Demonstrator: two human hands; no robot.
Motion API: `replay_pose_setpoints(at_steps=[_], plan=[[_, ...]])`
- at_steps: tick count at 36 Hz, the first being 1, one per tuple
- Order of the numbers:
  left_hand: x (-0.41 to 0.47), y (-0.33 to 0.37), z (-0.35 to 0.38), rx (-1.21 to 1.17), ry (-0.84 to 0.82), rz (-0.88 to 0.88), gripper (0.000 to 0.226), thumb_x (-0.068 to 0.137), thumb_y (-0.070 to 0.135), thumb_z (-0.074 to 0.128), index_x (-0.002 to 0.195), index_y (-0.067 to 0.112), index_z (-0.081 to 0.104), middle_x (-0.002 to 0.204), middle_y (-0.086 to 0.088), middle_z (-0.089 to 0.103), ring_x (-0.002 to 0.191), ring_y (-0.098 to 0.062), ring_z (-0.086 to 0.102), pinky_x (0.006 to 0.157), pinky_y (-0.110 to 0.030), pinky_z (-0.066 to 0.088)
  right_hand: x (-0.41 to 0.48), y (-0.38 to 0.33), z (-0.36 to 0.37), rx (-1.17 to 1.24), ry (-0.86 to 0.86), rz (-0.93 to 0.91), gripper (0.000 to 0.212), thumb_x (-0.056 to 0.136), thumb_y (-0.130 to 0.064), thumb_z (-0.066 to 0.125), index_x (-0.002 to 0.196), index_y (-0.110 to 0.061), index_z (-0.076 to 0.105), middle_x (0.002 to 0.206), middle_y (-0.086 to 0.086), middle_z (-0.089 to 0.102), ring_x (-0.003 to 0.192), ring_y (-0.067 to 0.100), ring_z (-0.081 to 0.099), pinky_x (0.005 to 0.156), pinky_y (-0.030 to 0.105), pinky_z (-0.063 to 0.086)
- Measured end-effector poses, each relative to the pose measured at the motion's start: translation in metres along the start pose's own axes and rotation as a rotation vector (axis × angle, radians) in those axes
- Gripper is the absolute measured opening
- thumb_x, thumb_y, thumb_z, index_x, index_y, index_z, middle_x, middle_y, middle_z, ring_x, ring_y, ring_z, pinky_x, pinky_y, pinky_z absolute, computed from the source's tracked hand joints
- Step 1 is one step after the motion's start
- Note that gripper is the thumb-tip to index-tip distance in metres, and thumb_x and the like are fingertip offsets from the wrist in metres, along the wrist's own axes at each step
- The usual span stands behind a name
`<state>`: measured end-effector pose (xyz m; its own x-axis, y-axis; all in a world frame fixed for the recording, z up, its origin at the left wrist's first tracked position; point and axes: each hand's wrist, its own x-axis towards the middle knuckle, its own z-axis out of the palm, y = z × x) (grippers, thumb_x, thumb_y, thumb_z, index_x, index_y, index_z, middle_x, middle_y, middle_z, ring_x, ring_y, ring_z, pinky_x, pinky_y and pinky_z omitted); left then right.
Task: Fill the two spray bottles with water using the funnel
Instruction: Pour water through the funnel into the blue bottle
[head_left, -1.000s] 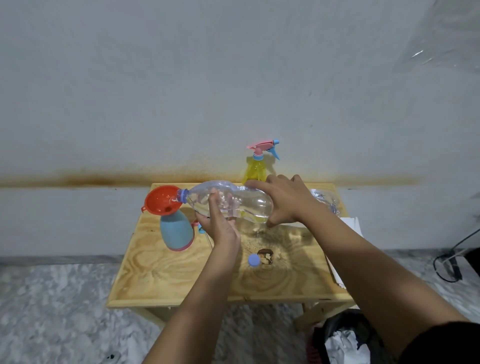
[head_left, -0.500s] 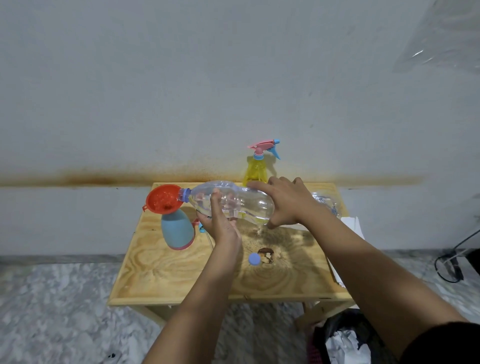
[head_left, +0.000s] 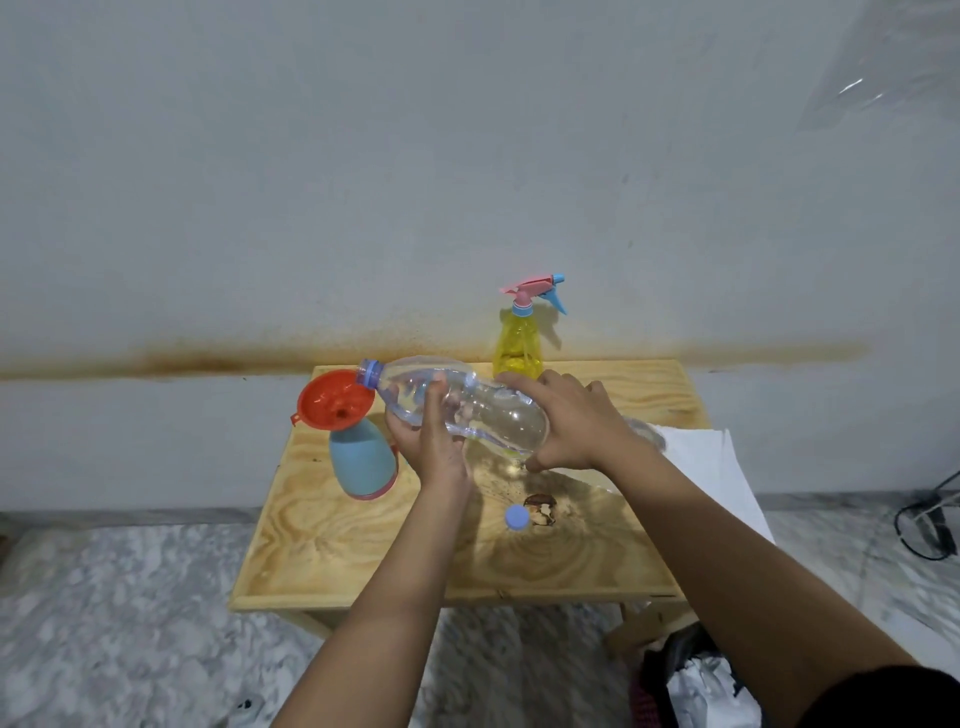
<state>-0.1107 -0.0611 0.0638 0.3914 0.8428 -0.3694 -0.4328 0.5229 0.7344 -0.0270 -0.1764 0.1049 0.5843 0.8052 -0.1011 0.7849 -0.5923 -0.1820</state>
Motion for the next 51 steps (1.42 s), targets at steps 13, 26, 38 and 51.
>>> replay_pose_setpoints(at_steps=[13, 26, 38, 51], plan=[[-0.015, 0.001, 0.033, 0.233, -0.202, 0.15, 0.074, 0.072, 0.01, 0.08, 0.134, 0.028, 0.044, 0.111, 0.002, 0.057, 0.087, 0.006, 0.065, 0.085, -0.035, 0.055, -0.016, 0.03, 0.03, 0.39, 0.166, 0.071, 0.105, 0.061, -0.04, 0.079, 0.144, -0.046, 0.016, 0.119, -0.003, 0.046, 0.116, 0.018, 0.045, 0.092, 0.038, 0.032], [-0.034, -0.017, 0.092, 0.551, -0.521, 0.436, 0.081, 0.062, 0.018, 0.089, 0.125, 0.04, 0.042, 0.124, 0.003, 0.057, 0.112, -0.01, 0.059, 0.091, -0.029, 0.052, -0.019, 0.069, 0.042, 0.799, 0.402, 0.132, 0.116, 0.056, -0.037, 0.088, 0.146, -0.043, 0.015, 0.148, -0.01, 0.033, 0.135, 0.006, 0.032, 0.105, 0.027, 0.031], [-0.044, -0.045, 0.121, 0.747, -0.687, 0.552, 0.089, 0.059, 0.025, 0.089, 0.131, 0.039, 0.039, 0.126, 0.005, 0.052, 0.109, -0.011, 0.056, 0.088, -0.032, 0.052, -0.014, 0.096, 0.047, 0.726, 0.471, 0.286, 0.121, 0.051, -0.061, 0.08, 0.146, -0.031, 0.012, 0.142, -0.005, 0.045, 0.129, 0.02, 0.044, 0.098, 0.046, 0.045], [-0.044, -0.078, 0.127, 0.862, -0.775, 0.592, 0.096, 0.06, 0.028, 0.089, 0.139, 0.031, 0.036, 0.127, 0.006, 0.049, 0.114, -0.011, 0.052, 0.095, -0.034, 0.049, -0.015, 0.119, 0.069, 0.708, 0.461, 0.335, 0.119, 0.06, -0.035, 0.087, 0.148, -0.005, 0.012, 0.145, 0.011, 0.037, 0.132, 0.026, 0.038, 0.102, 0.038, 0.04]])
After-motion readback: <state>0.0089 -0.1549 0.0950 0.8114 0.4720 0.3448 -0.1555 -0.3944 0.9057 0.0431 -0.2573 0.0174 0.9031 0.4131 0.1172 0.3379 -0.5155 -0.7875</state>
